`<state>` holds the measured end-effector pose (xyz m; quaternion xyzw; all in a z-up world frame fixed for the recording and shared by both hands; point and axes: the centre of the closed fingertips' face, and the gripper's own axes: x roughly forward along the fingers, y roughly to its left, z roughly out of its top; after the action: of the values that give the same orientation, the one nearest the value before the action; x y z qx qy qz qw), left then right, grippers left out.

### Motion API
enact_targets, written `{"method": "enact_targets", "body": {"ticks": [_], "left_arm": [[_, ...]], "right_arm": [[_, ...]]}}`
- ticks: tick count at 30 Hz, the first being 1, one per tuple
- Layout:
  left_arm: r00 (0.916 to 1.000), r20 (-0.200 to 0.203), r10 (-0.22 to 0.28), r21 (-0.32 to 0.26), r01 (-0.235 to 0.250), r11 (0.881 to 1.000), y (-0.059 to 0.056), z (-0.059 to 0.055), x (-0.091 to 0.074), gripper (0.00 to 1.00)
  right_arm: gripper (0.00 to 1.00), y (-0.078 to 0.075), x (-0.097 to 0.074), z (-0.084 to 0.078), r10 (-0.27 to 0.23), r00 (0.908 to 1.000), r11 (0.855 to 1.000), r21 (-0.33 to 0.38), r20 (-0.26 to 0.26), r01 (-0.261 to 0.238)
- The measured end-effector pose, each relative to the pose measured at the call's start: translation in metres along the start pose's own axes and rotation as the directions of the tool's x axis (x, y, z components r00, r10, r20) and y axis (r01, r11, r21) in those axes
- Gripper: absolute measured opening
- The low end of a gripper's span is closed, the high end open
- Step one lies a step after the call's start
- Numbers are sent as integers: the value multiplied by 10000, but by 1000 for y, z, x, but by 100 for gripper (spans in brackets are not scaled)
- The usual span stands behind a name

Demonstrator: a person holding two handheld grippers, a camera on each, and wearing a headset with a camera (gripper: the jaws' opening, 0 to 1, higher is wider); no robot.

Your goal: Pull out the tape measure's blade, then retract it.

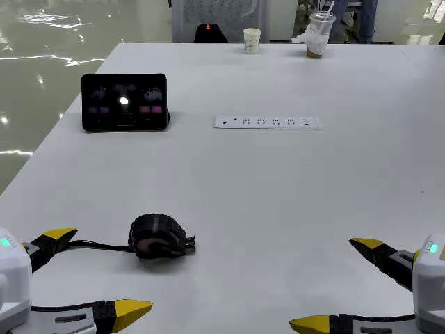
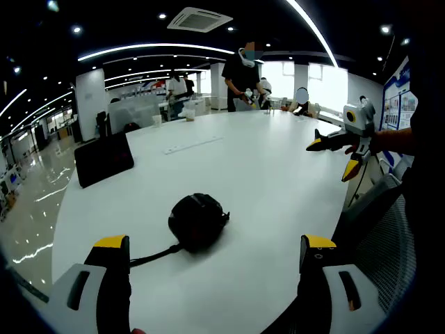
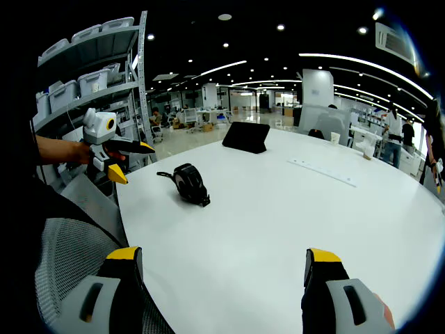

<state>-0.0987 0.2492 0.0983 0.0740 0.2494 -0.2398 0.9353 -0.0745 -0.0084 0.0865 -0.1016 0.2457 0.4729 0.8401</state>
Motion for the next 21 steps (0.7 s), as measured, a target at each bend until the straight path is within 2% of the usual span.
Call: {"method": "enact_targets", "body": {"ticks": [21], "left_arm": [[9999, -125, -73, 99, 74, 9999, 0, -2, 1, 99]], "right_arm": [[99, 0, 3, 1, 71, 10000, 9999, -158, 9, -71]]}}
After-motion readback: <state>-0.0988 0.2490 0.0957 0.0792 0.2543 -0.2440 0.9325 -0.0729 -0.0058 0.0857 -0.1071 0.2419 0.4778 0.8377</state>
